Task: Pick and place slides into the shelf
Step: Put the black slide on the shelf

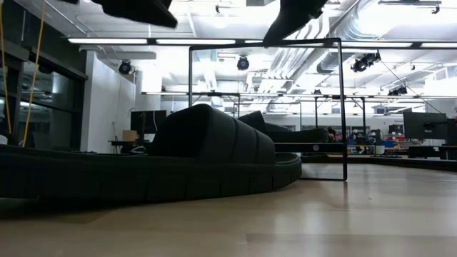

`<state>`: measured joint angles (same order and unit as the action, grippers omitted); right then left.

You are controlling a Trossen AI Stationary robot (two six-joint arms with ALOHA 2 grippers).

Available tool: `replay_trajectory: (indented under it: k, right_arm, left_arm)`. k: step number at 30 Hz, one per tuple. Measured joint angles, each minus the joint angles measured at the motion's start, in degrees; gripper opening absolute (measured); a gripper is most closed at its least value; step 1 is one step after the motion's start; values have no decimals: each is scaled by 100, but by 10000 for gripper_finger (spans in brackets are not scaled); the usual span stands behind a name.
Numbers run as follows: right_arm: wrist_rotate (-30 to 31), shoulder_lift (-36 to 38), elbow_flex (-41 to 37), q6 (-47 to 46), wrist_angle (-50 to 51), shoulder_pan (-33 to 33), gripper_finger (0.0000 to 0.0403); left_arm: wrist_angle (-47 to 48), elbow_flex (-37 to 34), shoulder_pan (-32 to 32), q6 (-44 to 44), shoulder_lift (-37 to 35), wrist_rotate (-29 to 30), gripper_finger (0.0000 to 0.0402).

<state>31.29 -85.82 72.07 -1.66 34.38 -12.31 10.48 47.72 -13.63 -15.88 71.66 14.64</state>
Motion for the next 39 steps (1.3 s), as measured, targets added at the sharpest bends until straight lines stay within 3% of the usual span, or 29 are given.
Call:
replay_trajectory:
  k: [7,13,19,28,39]
  right_arm:
    - [-44,0,4,-3,-268,-410,162]
    - [-527,0,3,-263,-721,-561,162]
    - [-647,0,3,-839,-760,-709,162]
    - [-581,0,3,-1096,-727,-939,162]
    - [-577,-2,-1,-1207,-658,-1002,162]
  left_arm:
    - [57,0,-2,606,-2,-1011,1]
    - [276,0,-106,1367,121,-1512,1]
    - [78,0,-547,1186,539,-1361,1]
    - [-728,-1,-1024,181,1056,-555,5]
    - [-1158,2,-1115,-314,1648,76,144]
